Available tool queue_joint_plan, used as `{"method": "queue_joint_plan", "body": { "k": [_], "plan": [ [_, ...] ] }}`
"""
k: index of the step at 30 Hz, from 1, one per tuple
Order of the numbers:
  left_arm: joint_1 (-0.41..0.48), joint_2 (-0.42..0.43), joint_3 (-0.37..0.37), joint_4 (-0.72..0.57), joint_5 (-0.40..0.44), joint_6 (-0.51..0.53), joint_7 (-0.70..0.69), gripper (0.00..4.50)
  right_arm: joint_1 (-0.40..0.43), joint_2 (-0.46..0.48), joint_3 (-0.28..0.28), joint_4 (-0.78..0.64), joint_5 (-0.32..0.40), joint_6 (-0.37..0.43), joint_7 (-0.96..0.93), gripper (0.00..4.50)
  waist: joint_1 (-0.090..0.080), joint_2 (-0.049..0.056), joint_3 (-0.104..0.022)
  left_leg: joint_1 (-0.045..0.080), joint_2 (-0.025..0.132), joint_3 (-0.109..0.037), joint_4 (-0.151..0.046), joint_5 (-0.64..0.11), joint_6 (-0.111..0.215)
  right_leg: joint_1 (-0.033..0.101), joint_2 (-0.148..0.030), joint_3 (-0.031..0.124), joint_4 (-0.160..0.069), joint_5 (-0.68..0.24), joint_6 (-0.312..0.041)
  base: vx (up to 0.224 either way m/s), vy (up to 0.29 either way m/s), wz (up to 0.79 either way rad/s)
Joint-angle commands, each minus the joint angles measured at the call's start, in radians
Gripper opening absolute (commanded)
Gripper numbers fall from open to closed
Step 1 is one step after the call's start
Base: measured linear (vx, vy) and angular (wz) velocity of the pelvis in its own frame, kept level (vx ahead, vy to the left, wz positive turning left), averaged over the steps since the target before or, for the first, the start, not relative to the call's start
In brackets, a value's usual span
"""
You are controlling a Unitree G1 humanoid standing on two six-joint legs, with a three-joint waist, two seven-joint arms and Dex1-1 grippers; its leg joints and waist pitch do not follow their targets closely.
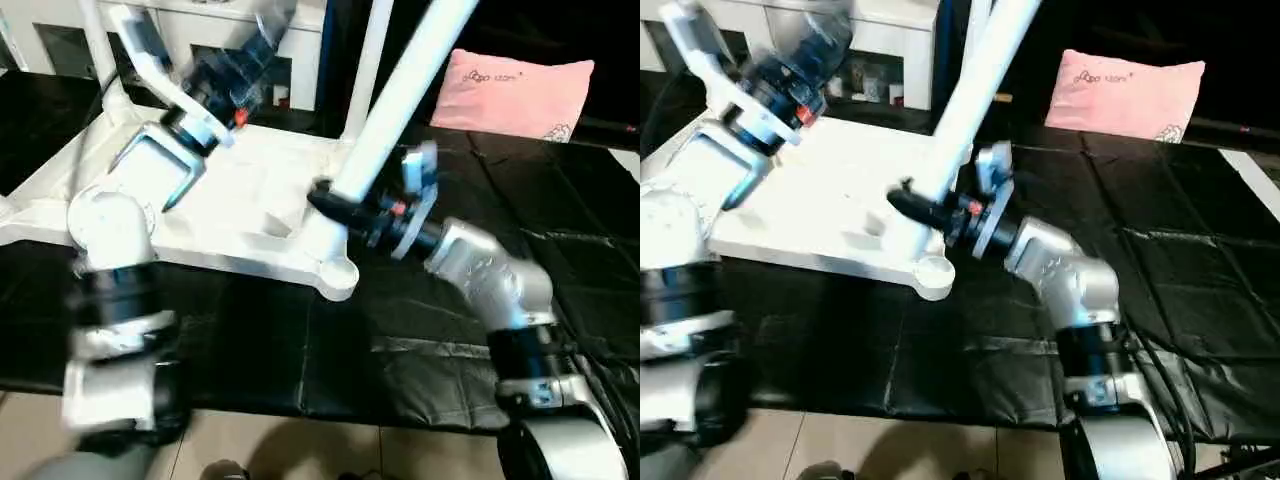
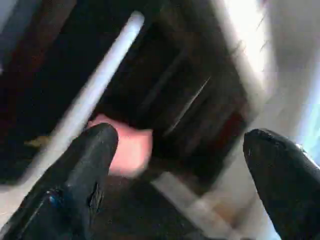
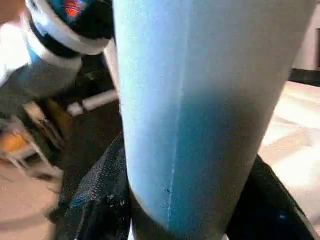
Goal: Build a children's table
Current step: Pick table leg
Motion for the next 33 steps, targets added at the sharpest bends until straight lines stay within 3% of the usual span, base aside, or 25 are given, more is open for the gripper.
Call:
{"method": "queue_joint_plan", "body": {
  "k": [1, 5, 10, 15, 21, 24, 31, 33],
  "plan": [
    [0.011, 0.009, -0.118, 0.018, 0.11, -0.027, -0.011, 4.5, 0.014, -0.009, 0.041, -0.019, -0.055, -0.054, -0.017, 1.91, -0.001, 0.026, -0.085, 0.011, 0.015, 0.0, -0.072, -0.11, -0.046, 0.066, -0.065, 0.042, -0.057, -0.181, -0.113, 0.0, 0.0, 0.0],
    [0.0, 0.013, -0.198, 0.031, 0.178, -0.07, -0.05, 4.5, 0.019, 0.002, 0.069, -0.012, -0.092, -0.097, -0.035, 1.91, -0.002, 0.021, -0.085, 0.007, 0.013, 0.003, -0.07, -0.109, -0.04, 0.07, -0.066, 0.044, -0.053, -0.138, -0.158, 0.0, 0.0, 0.0],
    [-0.011, -0.005, -0.242, -0.005, 0.179, -0.101, -0.159, 4.5, 0.02, 0.003, 0.103, 0.028, -0.155, -0.147, -0.058, 1.91, -0.004, 0.022, -0.082, 0.008, 0.012, 0.003, -0.071, -0.138, -0.044, 0.069, -0.068, 0.045, -0.058, -0.188, -0.156, 0.0, 0.0, 0.0],
    [0.007, -0.005, -0.256, -0.076, 0.13, -0.104, -0.255, 4.5, 0.022, 0.003, 0.121, 0.053, -0.192, -0.179, -0.089, 1.91, -0.005, 0.024, -0.083, 0.01, 0.013, 0.004, -0.071, -0.142, -0.042, 0.067, -0.067, 0.046, -0.055, -0.171, -0.171, 0.0, 0.0, 0.0],
    [0.017, -0.002, -0.262, -0.082, 0.148, -0.118, -0.287, 4.5, 0.019, 0.01, 0.121, 0.076, -0.219, -0.21, -0.117, 1.91, -0.006, 0.026, -0.082, 0.01, 0.013, 0.004, -0.072, -0.158, -0.041, 0.066, -0.066, 0.046, -0.056, -0.177, -0.175, 0.0, 0.0, 0.0],
    [-0.001, 0.005, -0.239, -0.024, 0.202, -0.16, -0.252, 4.5, 0.01, 0.013, 0.105, 0.107, -0.239, -0.242, -0.154, 1.91, -0.007, 0.026, -0.083, 0.011, 0.013, 0.004, -0.072, -0.158, -0.045, 0.067, -0.066, 0.046, -0.056, -0.181, -0.172, 0.0, 0.0, 0.0],
    [-0.007, 0.113, -0.283, 0.143, 0.356, -0.268, -0.29, 4.5, 0.008, -0.011, 0.018, 0.156, -0.23, -0.224, -0.251, 1.91, -0.009, 0.028, -0.084, 0.012, 0.01, 0.004, -0.073, -0.149, -0.049, 0.066, -0.062, 0.048, -0.057, -0.17, -0.156, 0.0, 0.0, 0.0],
    [-0.004, 0.142, -0.317, 0.203, 0.409, -0.306, -0.318, 4.5, 0.022, -0.024, 0.011, 0.159, -0.238, -0.232, -0.262, 1.91, -0.008, 0.035, -0.086, 0.014, 0.009, 0.003, -0.072, -0.137, -0.05, 0.067, -0.061, 0.048, -0.052, -0.139, -0.156, 0.0, 0.0, 0.0]
  ]
}}
